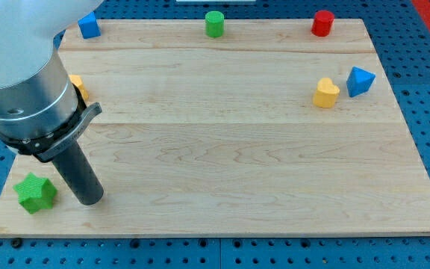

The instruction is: Move the red star to the bottom center of the board

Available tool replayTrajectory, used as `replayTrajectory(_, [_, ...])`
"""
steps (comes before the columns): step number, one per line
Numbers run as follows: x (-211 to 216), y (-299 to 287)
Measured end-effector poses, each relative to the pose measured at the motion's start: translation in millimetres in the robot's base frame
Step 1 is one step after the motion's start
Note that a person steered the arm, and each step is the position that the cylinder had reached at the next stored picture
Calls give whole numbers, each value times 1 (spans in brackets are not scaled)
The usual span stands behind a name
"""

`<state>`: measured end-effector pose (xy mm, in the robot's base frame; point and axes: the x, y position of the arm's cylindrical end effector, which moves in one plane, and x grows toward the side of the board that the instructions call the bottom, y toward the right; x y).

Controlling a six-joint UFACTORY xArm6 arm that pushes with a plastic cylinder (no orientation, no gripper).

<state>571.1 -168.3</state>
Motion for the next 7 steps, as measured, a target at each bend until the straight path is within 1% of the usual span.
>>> replayTrajectory(5, [0,-9])
replayTrajectory(7, [-4,4])
